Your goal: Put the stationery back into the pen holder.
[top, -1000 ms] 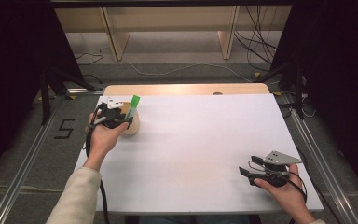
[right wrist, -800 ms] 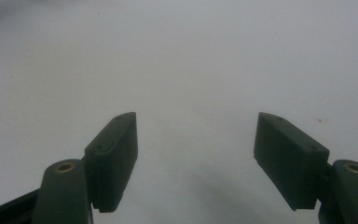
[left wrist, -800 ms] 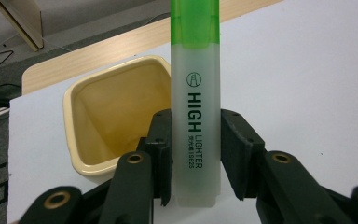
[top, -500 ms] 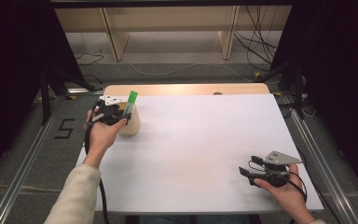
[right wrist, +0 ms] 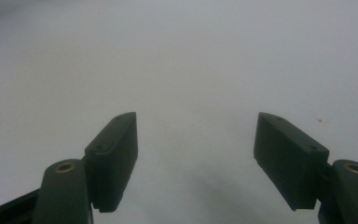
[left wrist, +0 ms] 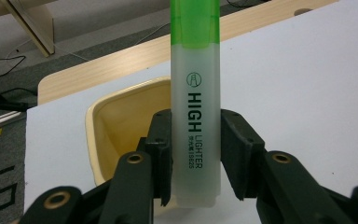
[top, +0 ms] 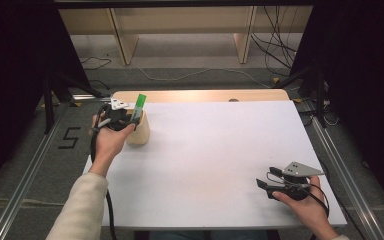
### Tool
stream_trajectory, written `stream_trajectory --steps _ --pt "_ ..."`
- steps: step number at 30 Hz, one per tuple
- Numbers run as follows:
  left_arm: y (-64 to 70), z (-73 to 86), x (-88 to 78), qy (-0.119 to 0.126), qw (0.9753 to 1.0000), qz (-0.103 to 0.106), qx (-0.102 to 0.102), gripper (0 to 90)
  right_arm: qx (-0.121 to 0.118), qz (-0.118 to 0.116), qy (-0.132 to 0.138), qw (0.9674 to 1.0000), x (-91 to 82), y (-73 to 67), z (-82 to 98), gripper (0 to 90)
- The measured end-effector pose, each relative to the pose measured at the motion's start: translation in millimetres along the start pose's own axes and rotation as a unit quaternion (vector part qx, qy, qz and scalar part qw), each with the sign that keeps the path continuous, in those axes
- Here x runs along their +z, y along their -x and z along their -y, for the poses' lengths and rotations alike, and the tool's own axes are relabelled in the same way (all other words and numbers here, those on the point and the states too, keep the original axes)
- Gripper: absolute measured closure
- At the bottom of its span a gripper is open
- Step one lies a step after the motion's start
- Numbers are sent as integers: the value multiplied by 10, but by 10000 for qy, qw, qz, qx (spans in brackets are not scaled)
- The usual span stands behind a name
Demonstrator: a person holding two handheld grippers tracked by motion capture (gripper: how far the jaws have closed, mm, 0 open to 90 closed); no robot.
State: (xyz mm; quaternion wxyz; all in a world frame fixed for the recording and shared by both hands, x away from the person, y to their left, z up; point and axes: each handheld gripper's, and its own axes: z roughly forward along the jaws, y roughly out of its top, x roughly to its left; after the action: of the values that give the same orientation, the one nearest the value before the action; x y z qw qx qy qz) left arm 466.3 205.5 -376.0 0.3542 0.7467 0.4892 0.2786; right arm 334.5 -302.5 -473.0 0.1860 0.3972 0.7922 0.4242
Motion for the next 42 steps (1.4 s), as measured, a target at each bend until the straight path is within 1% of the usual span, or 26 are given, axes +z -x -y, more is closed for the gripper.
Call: stream_trajectory --steps 5,7,15,17,35,42 --pt "-20 -23 0 21 10000 -34 -26 663 -4 -1 5 10000 -1 1 0 310" --pt "-25 -26 6 51 10000 -38 -70 663 -2 -2 4 10000 -1 0 0 310" --pt "-65 -53 7 66 9999 -54 -94 662 -3 2 -2 10000 0 -1 -1 310" --pt "-66 -57 14 92 9999 -65 -130 662 -2 1 -2 10000 0 -1 -1 310" --pt "-102 -110 66 98 9998 -158 -121 662 -6 -10 4 10000 4 0 -1 310" --pt "-123 -109 96 114 9996 -189 -158 662 -8 -7 7 10000 7 0 -1 310"
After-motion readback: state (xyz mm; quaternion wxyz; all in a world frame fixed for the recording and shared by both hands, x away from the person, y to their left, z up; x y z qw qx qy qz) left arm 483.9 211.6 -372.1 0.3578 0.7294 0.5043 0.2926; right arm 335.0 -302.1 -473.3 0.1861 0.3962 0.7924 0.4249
